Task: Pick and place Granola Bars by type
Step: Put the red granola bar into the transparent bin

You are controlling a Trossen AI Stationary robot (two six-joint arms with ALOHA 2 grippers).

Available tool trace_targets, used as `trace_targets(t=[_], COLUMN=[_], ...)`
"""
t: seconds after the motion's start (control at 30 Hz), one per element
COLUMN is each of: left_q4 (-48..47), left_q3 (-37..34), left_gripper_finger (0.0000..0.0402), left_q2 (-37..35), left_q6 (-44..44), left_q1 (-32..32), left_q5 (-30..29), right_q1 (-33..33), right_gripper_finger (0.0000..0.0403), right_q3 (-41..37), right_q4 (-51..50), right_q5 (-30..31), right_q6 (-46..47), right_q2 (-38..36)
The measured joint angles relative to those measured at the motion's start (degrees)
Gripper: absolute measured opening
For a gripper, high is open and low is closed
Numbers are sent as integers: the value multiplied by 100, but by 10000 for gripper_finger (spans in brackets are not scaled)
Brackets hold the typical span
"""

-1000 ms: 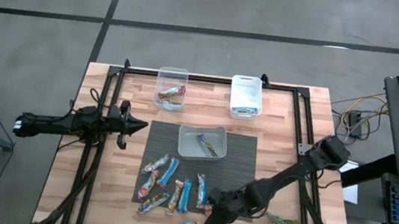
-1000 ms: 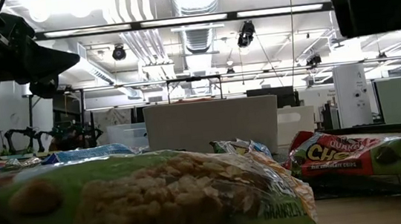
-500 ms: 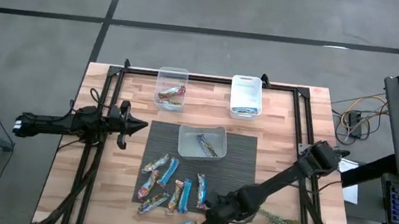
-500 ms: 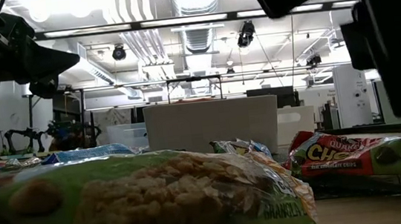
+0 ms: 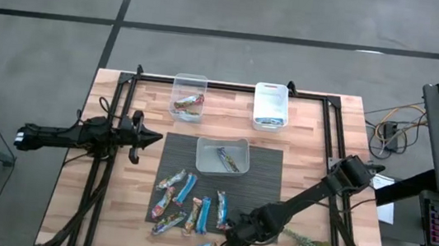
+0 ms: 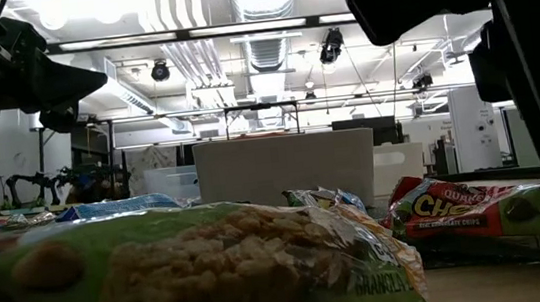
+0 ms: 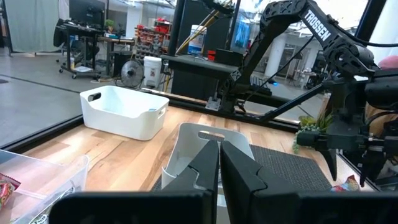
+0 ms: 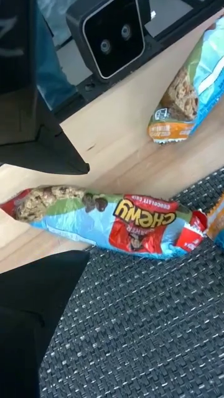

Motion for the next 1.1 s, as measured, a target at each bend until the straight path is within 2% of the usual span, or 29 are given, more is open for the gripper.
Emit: trace_targets(t=[0.43,0.87,1.1], left_q4=[0,0,0], left_q3=[0,0,0], left_gripper_finger=[0,0,0], left_q2=[0,0,0], left_q6=[2,2,2], left_q1=[0,0,0], left_q5=[0,0,-2], right_q1=[-98,-114,-114], right_gripper_finger=[210,324,345], right_q3=[0,-2,-4], right_q4=[55,59,70], right_q5=[-2,-2,28], right_q6=[-217,-245,-309], right_q2=[-1,1,1])
